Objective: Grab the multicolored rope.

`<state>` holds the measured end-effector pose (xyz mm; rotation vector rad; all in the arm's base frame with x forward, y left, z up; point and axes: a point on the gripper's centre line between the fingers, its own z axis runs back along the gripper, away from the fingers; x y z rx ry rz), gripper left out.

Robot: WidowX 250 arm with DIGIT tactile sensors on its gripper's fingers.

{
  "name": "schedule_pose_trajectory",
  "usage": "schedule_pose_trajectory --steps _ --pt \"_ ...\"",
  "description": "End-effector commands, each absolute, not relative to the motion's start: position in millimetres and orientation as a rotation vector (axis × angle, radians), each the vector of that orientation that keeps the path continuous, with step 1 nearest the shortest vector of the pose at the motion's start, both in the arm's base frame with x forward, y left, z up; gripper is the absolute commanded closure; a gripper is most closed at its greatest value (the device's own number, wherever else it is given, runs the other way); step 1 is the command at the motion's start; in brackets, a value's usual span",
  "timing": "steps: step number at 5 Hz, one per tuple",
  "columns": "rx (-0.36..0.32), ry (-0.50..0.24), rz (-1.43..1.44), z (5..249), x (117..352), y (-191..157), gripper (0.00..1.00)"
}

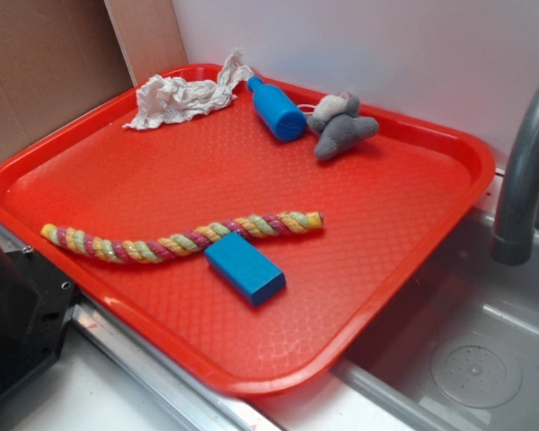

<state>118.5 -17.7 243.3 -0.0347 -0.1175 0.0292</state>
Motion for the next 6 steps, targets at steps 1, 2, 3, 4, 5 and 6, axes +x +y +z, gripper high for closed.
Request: schedule_pose_trajectory --steps 1,2,3,4,5,6 --pt "-0.035 -0.117 0.029 243.3 118.5 -17.7 0.0" --pt "0.005 -0.083 -0.06 193.3 122.4 -24.0 0.0" --pt "-0.035 -0.094 -0.125 143.6 124.9 -26.9 0.0" --pt "-0.023 -0.058 -0.161 93.4 131.7 -26.4 0.0" --pt "-0.004 -0.04 -0.219 45.7 140.2 -28.3 0.0" --pt "-0.024 -0.058 -0.285 22.3 150.8 -39.8 0.0"
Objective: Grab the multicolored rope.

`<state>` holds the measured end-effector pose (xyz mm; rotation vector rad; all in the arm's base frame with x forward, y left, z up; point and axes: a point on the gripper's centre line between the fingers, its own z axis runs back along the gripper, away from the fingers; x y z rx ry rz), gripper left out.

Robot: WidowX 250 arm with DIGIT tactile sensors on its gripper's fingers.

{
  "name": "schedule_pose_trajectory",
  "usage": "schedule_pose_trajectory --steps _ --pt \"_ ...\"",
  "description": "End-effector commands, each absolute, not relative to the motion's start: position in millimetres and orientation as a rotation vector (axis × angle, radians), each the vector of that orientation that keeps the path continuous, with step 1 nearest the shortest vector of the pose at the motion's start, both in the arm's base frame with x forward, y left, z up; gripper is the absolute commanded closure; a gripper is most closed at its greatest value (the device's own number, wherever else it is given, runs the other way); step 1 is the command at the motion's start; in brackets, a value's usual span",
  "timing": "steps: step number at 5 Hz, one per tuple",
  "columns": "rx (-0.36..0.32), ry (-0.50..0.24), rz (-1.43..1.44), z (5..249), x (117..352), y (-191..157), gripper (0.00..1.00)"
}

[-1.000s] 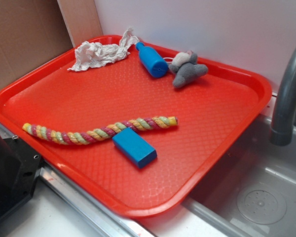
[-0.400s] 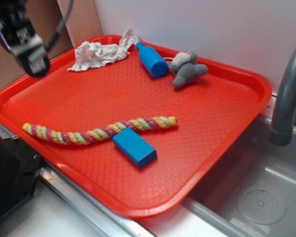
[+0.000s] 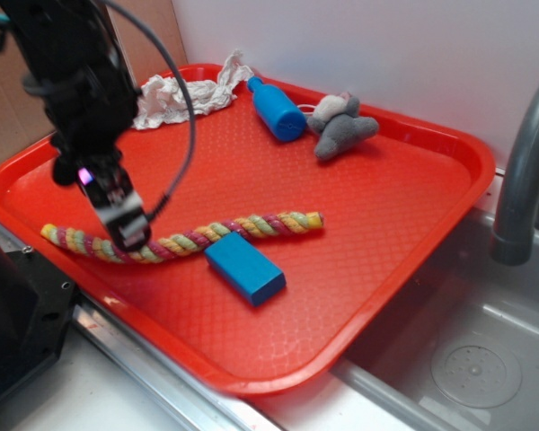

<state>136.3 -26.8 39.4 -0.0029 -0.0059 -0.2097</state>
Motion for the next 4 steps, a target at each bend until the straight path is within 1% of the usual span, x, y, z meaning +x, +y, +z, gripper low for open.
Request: schedule_pose_trajectory --steps 1,2,3,4 --pt "0.006 -0.049 -0.332 13.7 111.0 -64.7 0.0" --pt "0.007 -0.019 -0.325 13.6 99.4 -70.3 1.0" --pt "0.005 -0.051 -0.27 36.7 111.2 -55.6 1.0" --pt "0.052 -0.109 -0.104 87.0 106.1 -35.2 1.0"
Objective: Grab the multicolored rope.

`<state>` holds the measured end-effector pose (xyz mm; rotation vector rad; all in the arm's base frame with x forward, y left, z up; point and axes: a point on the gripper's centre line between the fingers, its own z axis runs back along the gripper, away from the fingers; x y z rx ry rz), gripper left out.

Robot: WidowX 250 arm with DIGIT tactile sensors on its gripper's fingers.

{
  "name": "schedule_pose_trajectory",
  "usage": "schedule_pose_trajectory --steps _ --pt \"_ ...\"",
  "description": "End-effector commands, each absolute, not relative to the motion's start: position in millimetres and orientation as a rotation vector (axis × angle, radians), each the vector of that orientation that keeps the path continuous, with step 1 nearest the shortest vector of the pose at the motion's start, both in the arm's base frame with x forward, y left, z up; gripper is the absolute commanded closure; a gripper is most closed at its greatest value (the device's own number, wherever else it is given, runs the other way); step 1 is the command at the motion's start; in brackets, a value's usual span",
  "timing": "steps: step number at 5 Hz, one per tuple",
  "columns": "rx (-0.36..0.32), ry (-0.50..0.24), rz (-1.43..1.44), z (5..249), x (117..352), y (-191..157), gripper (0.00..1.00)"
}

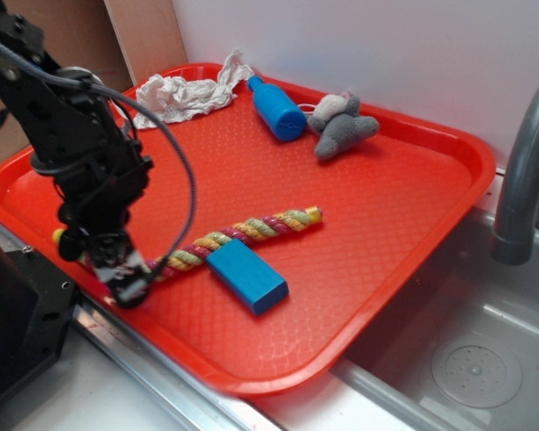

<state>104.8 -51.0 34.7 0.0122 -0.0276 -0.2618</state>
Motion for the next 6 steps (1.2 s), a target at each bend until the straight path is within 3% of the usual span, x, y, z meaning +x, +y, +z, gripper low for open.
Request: schedule_pose_trajectory --steps 1,2,3,4,5,6 --pt "0.053 -0.154 0.032 136.8 116.8 -17.7 1.0" --pt "-0.002 -0.204 -0.011 186.7 141.3 -11.6 0.74" --pt "-0.011 -0.21 -0.21 158.3 163.3 -27.8 0.0" --pt "-0.007 -0.176 -0.352 123.1 163.4 -49.6 0.0" --pt "-0.066 -0.122 -0.41 90.1 159.6 -56.7 0.0" --pt "-0.064 -0.082 -0.421 64.1 151.5 -59.9 0.0"
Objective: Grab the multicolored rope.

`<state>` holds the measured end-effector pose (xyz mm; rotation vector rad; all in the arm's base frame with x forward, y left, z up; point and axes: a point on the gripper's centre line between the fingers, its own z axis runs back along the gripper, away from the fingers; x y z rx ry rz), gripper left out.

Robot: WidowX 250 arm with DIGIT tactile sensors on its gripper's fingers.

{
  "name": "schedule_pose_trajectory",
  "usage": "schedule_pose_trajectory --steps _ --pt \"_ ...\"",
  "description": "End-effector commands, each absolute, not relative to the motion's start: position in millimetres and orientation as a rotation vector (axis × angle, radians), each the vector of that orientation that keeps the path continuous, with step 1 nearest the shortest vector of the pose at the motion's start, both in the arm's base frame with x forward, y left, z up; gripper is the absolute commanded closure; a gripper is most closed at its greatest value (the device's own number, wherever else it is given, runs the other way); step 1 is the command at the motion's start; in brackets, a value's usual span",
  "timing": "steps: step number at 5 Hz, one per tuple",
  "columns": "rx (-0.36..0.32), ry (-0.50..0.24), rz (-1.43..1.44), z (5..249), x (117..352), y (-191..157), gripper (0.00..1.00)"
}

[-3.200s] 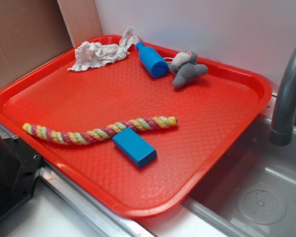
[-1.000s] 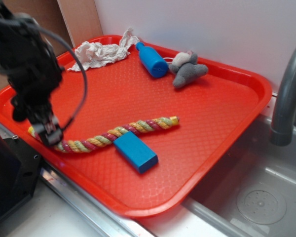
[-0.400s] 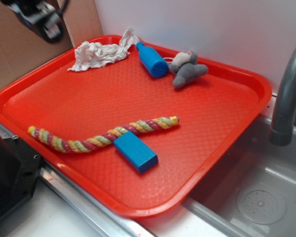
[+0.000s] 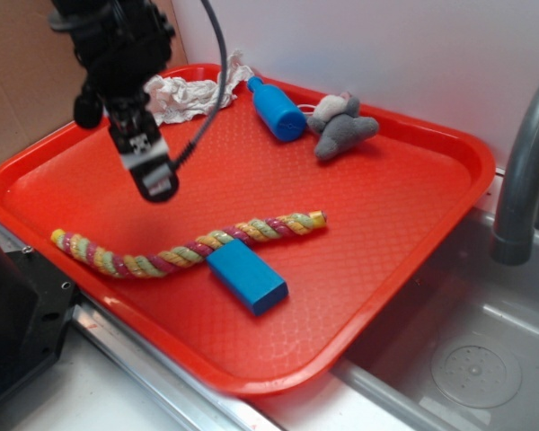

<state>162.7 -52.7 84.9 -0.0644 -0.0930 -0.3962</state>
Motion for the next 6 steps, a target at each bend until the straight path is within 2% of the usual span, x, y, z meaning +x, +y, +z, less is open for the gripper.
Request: schedule_pose_trajectory --steps 1,2,3,4,6 --pt "-0.056 -0.051 -0.434 42.3 141.5 -64.6 0.0" --pt "-0.044 -0.027 -0.472 29.4 132.9 -77.0 0.0" --pt "-0.02 -0.014 -0.452 22.4 134.4 -75.9 0.0" --pt "-0.025 0.011 -0.423 9.6 135.6 -71.1 1.0" --pt "-0.046 0.025 -0.377 6.3 144.5 -64.8 1.0"
